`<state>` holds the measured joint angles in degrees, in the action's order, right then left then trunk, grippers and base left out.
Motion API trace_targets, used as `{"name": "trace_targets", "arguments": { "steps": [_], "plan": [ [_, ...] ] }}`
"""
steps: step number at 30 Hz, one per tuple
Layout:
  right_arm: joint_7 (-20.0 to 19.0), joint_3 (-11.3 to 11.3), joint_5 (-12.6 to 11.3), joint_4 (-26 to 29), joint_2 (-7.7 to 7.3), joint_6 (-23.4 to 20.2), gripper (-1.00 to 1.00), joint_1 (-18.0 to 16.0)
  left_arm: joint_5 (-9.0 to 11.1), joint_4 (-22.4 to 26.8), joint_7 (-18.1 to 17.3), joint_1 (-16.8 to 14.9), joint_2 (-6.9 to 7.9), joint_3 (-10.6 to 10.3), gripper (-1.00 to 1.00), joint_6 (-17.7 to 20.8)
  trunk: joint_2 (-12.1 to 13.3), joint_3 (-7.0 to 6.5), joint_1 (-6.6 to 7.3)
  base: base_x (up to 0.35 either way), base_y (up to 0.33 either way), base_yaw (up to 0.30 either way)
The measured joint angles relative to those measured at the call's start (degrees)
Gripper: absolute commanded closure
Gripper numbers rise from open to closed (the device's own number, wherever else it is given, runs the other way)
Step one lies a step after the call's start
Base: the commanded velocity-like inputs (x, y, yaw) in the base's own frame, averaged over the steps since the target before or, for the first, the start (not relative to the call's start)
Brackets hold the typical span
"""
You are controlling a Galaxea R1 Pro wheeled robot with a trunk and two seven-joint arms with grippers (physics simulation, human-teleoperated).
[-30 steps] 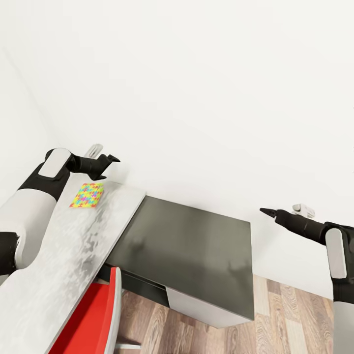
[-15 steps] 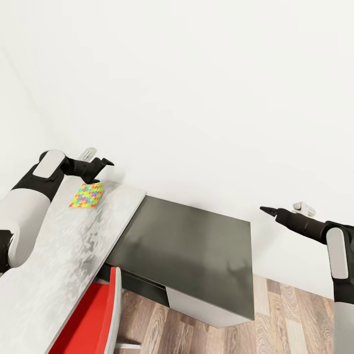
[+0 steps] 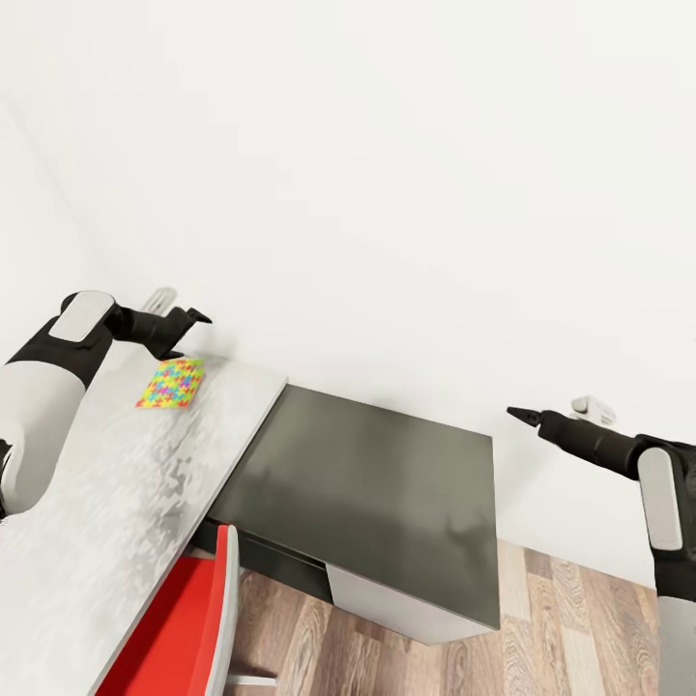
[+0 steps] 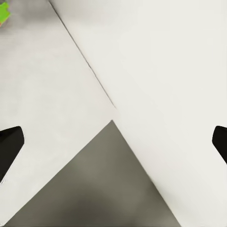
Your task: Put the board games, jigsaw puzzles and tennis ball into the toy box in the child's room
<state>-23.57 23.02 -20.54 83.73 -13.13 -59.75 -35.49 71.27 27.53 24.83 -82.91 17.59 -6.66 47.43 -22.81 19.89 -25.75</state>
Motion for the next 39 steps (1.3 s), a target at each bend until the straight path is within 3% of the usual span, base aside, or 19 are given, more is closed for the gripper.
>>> {"name": "trace_targets", "arguments": {
  "steps": [10,22,25,30,32,39],
  "plan": [
    [0.0,-7.1,-0.1,-1.6,-0.41,0.0,-1.0,0.0,-0.7,-5.9,-0.7,-2.4,1.75,-0.1,-1.0,-0.8,0.0,0.04,0.0,0.0,0.0,0.0],
    [0.0,-8.2,-1.6,-2.7,-0.31,0.0,-1.0,-0.3,-2.1,-7.2,-1.8,-3.3,3.56,-0.2,-1.0,-3.4,0.0,0.75,0.0,0.0,0.0,0.0],
    [0.0,-8.2,-1.8,-4.2,-0.16,0.0,-1.0,-0.6,-3.7,-7.3,-1.9,-3.4,3.78,-0.2,-1.0,-4.5,0.0,1.0,0.0,0.0,0.0,0.0],
    [0.1,-8.2,-2.1,-8.6,0.15,0.0,-1.0,-2.8,-10.8,-7.7,-2.0,-3.5,3.87,0.0,-1.0,-7.6,0.0,1.45,-0.01,0.0,0.0,0.0],
    [0.1,-8.4,-2.1,-9.6,0.25,0.0,-1.0,-3.4,-12.6,-7.9,-2.1,-3.4,3.88,0.2,-1.0,-8.3,0.0,1.63,-0.01,0.0,0.0,0.0],
    [0.1,-8.6,-2.2,-10.8,0.94,0.0,-1.0,-4.1,-14.7,-8.0,-2.3,-3.0,3.83,0.4,-1.0,-9.3,0.0,2.28,-0.01,0.0,0.0,0.0]
  ]
}}
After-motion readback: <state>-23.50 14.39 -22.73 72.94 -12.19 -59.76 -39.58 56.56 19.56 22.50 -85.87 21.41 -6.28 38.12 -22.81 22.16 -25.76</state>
